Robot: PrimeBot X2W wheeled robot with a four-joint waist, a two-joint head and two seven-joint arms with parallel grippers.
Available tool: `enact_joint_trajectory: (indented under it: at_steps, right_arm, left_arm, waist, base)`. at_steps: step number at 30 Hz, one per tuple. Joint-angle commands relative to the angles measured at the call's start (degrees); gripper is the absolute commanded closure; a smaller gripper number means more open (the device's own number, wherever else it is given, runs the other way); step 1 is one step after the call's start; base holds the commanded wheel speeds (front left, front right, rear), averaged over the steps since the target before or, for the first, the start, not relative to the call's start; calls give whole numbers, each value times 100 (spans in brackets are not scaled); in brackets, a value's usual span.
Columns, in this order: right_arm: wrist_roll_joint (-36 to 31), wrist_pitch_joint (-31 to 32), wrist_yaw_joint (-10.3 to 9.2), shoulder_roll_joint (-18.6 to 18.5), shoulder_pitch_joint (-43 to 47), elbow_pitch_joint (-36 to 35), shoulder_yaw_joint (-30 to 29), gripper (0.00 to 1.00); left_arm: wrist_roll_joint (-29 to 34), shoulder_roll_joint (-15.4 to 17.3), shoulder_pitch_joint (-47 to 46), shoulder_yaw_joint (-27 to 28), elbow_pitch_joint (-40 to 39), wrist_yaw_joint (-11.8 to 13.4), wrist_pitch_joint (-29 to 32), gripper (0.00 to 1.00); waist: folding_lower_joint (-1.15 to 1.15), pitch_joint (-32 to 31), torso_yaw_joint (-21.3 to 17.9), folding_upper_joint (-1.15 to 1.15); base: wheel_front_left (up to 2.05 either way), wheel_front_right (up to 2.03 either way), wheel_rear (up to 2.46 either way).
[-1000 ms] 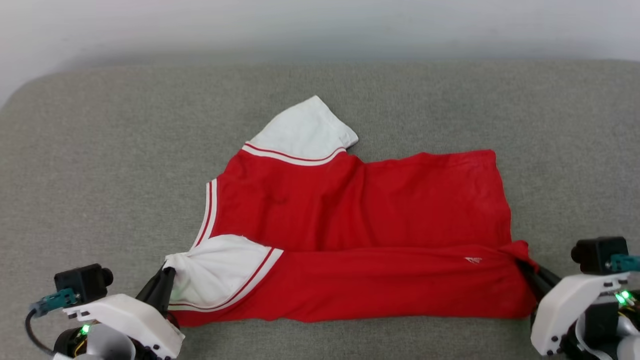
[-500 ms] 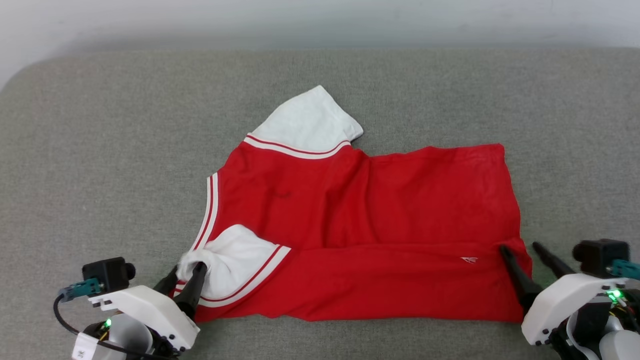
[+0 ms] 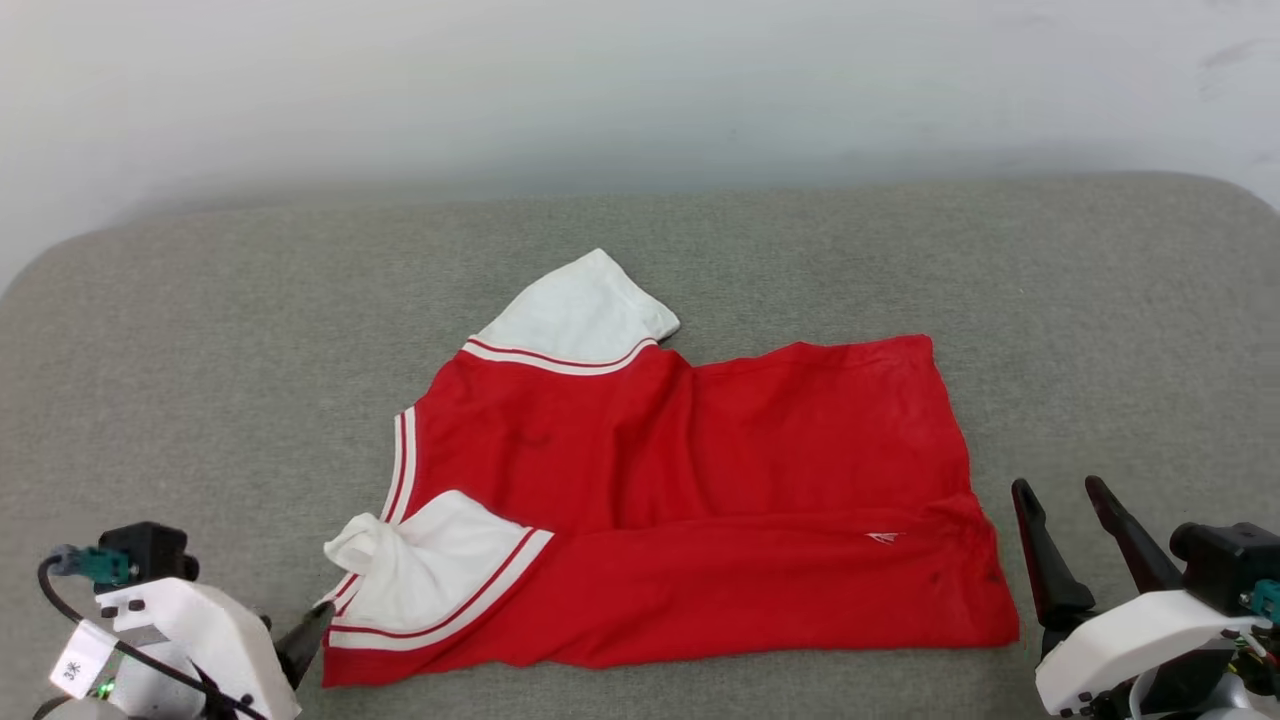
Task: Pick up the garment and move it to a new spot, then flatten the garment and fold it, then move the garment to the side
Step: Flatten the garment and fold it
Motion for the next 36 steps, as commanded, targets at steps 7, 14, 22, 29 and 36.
enact_joint_trajectory:
  at_steps: [7, 14, 22, 29, 36]
  right_arm:
    - [-50, 110, -5, 251, -113, -161, -121, 0]
    - [39, 232, -5, 275, -209, -128, -339, 0]
    - [339, 1016, -4, 110, -193, -179, -528, 0]
    - [573, 2797, -4, -345, -73, -83, -54, 0]
    - [729, 3500, -4, -626, -165, 143, 401, 0]
  left_arm:
    - [-341, 168, 111, -56, -177, 410, 804, 0]
    - [-620, -286, 145, -379, 74, 136, 1102, 100]
    - [-496, -316, -20, -284, 160, -179, 709, 100]
    - [-202, -133, -184, -122, -39, -252, 291, 100]
    - [-24, -151, -268, -191, -474, -197, 206, 100]
  waist:
    - [0, 567, -328, 0]
    - [0, 714, -350, 0]
    - [0, 607, -234, 0]
    - [0, 450, -93, 0]
    - [0, 617, 133, 0]
  base:
    - [0, 0, 0]
    - [0, 0, 0]
    - [0, 0, 0]
    - [0, 0, 0]
    - [0, 0, 0]
